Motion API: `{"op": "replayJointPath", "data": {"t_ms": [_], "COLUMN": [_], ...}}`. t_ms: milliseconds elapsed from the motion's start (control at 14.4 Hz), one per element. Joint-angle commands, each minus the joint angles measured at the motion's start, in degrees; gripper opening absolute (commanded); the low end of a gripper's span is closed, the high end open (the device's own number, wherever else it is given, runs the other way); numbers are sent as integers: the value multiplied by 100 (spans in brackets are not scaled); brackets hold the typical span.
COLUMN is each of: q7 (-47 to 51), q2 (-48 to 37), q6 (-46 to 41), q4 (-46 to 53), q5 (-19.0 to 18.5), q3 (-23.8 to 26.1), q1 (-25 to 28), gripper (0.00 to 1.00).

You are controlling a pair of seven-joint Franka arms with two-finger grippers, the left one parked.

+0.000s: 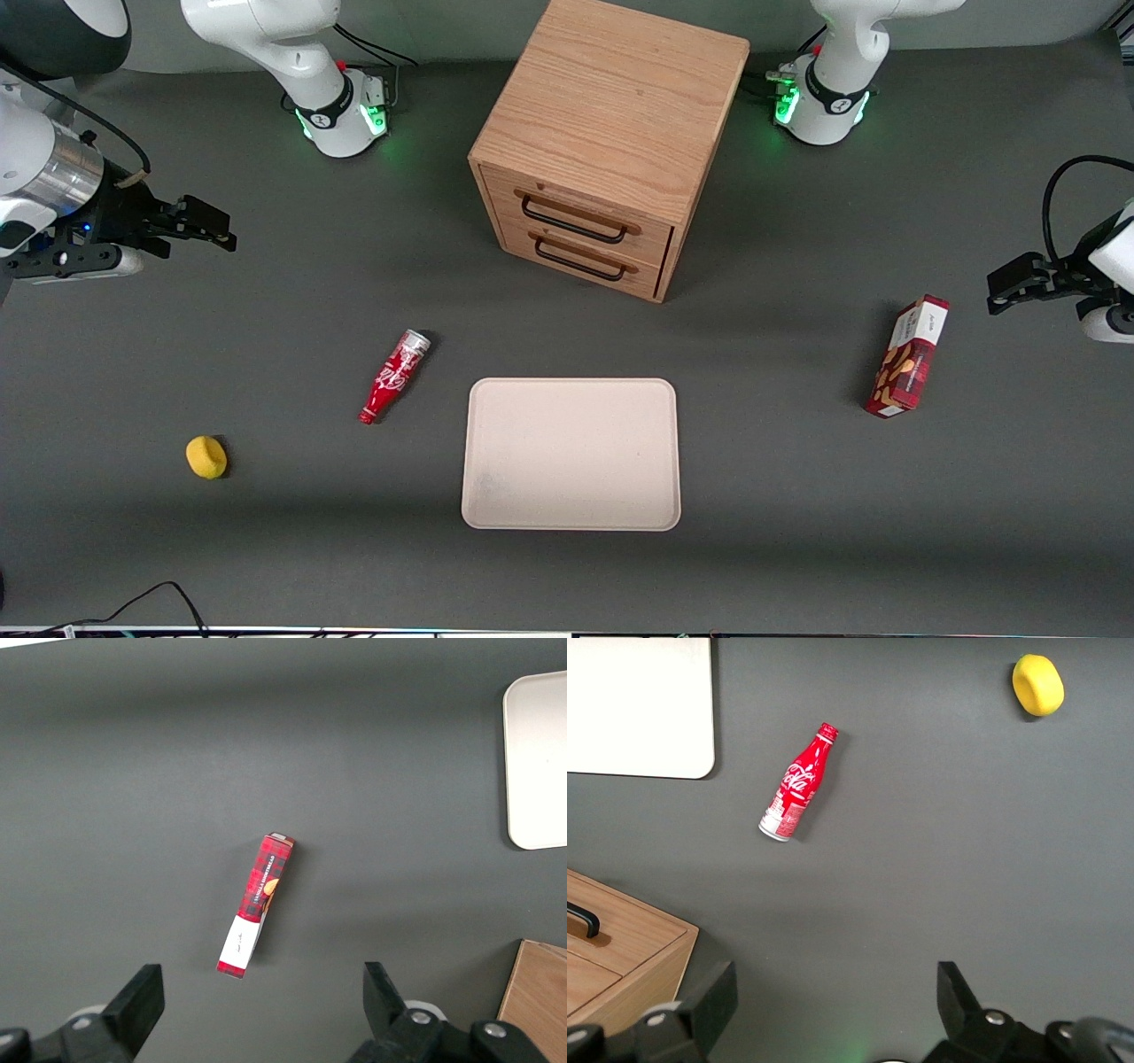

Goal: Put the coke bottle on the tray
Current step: 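Move the open right gripper down over the red Coca-Cola bottle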

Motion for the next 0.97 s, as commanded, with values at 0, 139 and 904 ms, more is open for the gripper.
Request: {"op": "replayJointPath", "data": {"t_ms": [0,139,904], "q7": [-112,-112,3174], "q2": [107,134,2199], "q6": [-142,-142,2085], "q4": [216,242,62], "q5": [85,76,-12], "q3": [63,63,687], "q1": [-86,-77,370], "gripper": [100,100,100]}}
